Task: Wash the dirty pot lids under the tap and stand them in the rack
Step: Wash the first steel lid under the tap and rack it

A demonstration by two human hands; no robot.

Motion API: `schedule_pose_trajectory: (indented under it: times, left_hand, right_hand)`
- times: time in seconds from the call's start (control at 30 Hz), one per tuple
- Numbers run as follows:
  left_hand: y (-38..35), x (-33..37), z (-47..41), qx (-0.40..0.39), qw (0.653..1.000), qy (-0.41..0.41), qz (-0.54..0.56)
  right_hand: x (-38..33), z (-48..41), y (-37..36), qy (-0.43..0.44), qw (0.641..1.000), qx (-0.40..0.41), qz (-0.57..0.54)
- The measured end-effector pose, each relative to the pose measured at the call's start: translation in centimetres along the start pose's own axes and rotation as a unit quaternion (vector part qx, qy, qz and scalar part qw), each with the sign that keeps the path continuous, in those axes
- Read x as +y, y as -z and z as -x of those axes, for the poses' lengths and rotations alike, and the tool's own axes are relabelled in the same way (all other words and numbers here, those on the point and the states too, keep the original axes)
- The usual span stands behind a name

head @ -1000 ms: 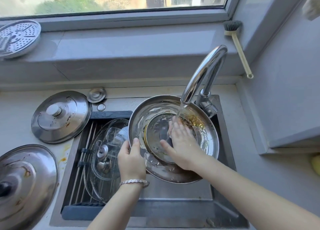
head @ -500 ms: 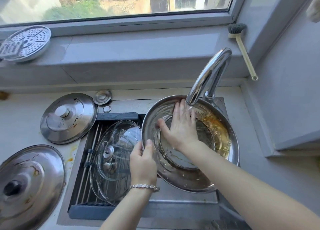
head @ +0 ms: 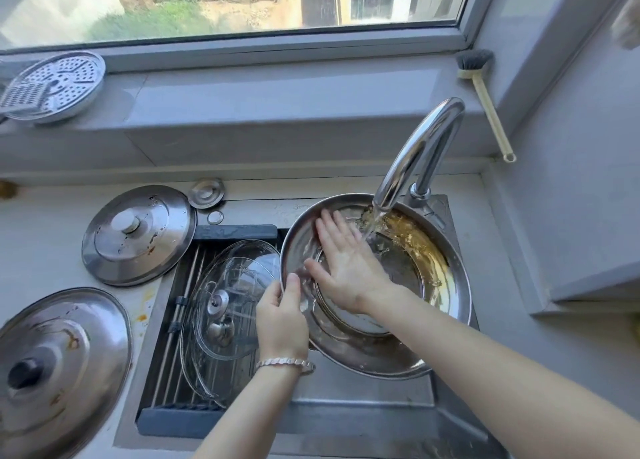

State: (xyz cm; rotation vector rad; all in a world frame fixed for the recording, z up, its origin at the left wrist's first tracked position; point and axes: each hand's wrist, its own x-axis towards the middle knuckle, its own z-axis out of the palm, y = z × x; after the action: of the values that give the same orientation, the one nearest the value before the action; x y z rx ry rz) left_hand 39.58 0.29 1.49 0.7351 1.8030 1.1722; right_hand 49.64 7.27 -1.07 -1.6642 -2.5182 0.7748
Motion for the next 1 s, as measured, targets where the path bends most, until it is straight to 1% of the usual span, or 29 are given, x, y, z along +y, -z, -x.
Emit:
schedule_pose_trajectory:
  times: [0.03,0.1,0.13,0.2,0.27,0.3,0.4,0.47,0.53,0.63,0.67,0.77,0.83,0.9,0.93,1.0]
  left_hand:
    - [-0.1,0.2,0.1,0.002,1.000,-0.001,0.004]
    - [-0.1,0.4,0.0,0.005,1.000,-0.003,0.008]
    - [0.0,0.5,0.0,0.005,1.000,0.001,0.010]
    - [0.3,0.4,-0.1,0.001,1.000,0.003,-0.003]
    - [0.6,0.2,-0.4,-0.002,1.000,-0.007,-0.027]
    - [0.8,0.2,-0.4,0.001,0.999,-0.013,-0.037]
    - [1.3,0.5,-0.4,0.011,0.998,-0.027,-0.055]
    - [1.6,0.7,-0.1,0.015,0.997,-0.035,-0.070]
    - [1.5,0.7,0.2,0.017,0.996,-0.042,-0.076]
    - [1.1,0.8,0.2,0.052,0.995,-0.046,-0.073]
    - [1.0,0.9,0.1,0.066,0.994,-0.049,-0.072]
    - [0.8,1.2,-0.3,0.078,0.990,-0.076,-0.084]
    - [0.5,1.2,-0.2,0.071,0.989,-0.092,-0.095]
    - [0.4,1.6,-0.1,0.068,0.983,-0.111,-0.133]
    - [0.4,2.0,-0.2,0.067,0.976,-0.123,-0.167]
    - [0.5,3.5,-0.4,0.048,0.953,-0.144,-0.263]
  right_hand:
    - [-0.5,0.4,-0.2,0.022,1.000,-0.001,0.006]
    - [-1.8,1.6,-0.7,0.115,0.993,-0.026,0.002]
    - [-2.1,2.1,-1.0,0.148,0.988,-0.042,0.002]
    - [-1.5,2.1,-1.0,0.175,0.983,-0.047,0.009]
    - [-0.5,1.0,-0.7,0.178,0.983,-0.023,0.037]
    - [0.0,0.5,-0.5,0.161,0.986,-0.012,0.049]
    - [1.6,-0.6,-0.1,0.038,0.998,0.006,0.048]
    - [2.4,-0.7,0.4,-0.004,0.999,0.019,0.046]
    - [2.8,-0.2,0.3,-0.036,0.999,0.017,0.023]
    - [3.5,1.4,-0.9,-0.161,0.986,0.025,-0.045]
    - [3.7,2.1,-1.3,-0.187,0.981,0.018,-0.057]
    - [3.4,3.7,-1.9,-0.230,0.971,-0.005,-0.072]
    - [2.1,4.6,-2.0,-0.255,0.958,-0.050,-0.121]
    - [0.9,5.8,-2.8,-0.242,0.954,-0.116,-0.132]
    - [0.6,6.4,-3.2,-0.225,0.958,-0.130,-0.118]
    - [0.7,7.5,-3.7,-0.199,0.970,-0.096,-0.104]
